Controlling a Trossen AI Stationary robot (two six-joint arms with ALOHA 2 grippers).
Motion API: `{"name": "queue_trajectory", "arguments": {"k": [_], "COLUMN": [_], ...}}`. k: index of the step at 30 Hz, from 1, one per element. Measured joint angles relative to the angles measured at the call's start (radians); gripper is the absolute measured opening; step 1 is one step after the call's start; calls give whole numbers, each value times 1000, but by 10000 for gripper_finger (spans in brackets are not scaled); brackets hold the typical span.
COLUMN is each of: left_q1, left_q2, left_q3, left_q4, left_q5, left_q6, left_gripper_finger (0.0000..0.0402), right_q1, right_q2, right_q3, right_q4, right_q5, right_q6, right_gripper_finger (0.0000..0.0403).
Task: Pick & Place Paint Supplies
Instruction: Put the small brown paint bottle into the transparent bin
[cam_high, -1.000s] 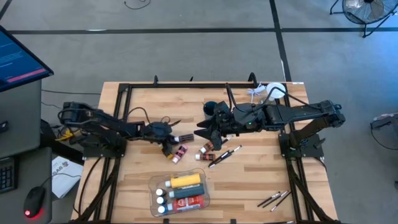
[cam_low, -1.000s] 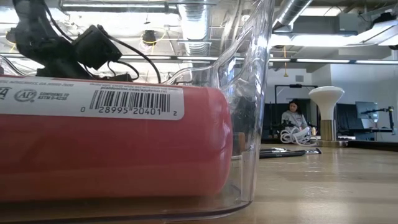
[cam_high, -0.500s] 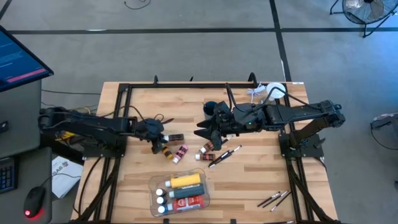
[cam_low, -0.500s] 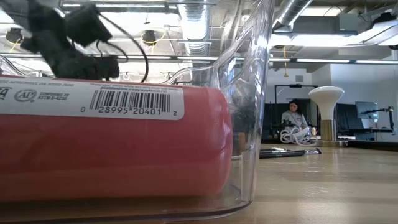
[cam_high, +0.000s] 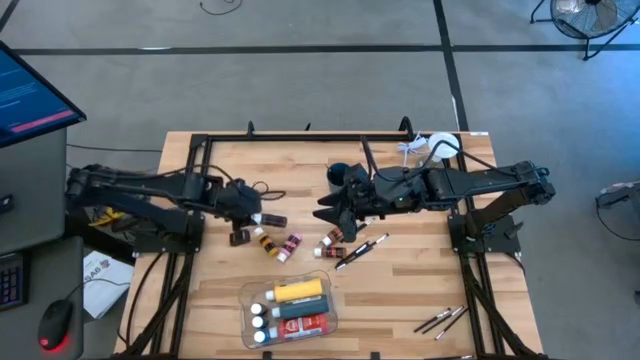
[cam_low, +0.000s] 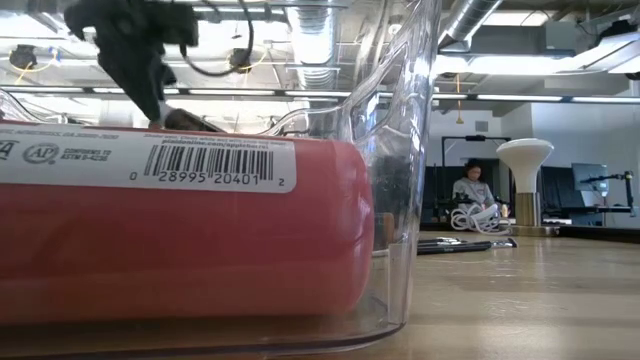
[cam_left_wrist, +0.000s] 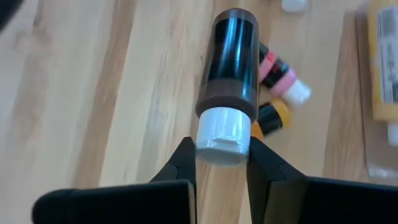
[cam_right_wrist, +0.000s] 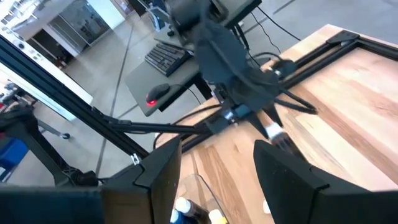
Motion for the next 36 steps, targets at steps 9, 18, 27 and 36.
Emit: {"name": "queue_trajectory", "arguments": {"k": [9, 18, 27, 36], "left_q1": [-170, -357, -481, -542], "left_q2": [156, 364, 550, 710], "left_q3": [247, 529, 796, 893], "left_q4": [-312, -564, -629, -627], "left_q5": [-41, -54, 25, 164], "left_q6": [-78, -223, -399, -499], "left_gripper_finger": [34, 34, 33, 33], "right_q1": [0, 3, 49, 108], "right_q2": [0, -2, -7, -7], "right_q3": [0, 0, -1, -1], "right_q4": [-39, -174, -368, -406], "right_q5": [0, -7, -14, -13], "right_q6": [0, 42, 96, 87], "right_gripper_finger": [196, 194, 194, 196]}}
